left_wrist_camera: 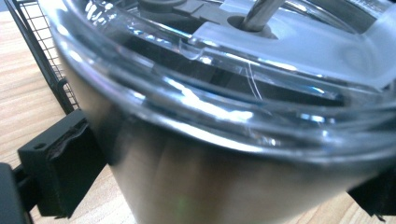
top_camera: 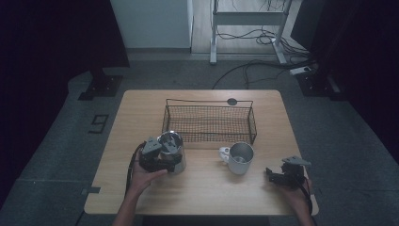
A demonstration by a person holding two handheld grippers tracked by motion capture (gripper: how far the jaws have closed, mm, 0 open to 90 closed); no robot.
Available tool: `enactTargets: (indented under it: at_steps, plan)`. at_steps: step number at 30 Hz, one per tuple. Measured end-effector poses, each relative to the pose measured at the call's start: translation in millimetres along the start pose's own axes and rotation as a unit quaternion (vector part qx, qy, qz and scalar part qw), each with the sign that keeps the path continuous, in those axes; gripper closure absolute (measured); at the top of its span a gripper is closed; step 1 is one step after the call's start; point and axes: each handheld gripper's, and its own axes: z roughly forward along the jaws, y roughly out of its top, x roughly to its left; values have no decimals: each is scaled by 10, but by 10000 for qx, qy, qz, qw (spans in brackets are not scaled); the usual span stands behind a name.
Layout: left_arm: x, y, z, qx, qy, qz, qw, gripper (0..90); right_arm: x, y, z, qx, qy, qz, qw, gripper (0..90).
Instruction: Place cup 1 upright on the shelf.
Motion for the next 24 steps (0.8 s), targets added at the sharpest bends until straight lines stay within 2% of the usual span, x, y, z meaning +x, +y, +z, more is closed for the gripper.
enactTargets:
  at_steps: [3, 6, 11, 24]
  plan:
    - [-1, 1, 33, -66, -21, 66, 10000, 13, 0, 0, 0, -2, 2, -1, 10000, 118]
    - [-38, -2, 72, -114, 62, 191, 9997, 29, 0, 0, -1, -5, 6, -6, 10000, 120]
    - [-43, -1, 70, -106, 82, 209, 9997, 32, 0, 0, -2, 0, 1, -10, 10000, 121]
    - [-64, -30, 68, -267, 158, 249, 9992, 38, 0, 0, -3, -1, 3, -11, 10000, 124]
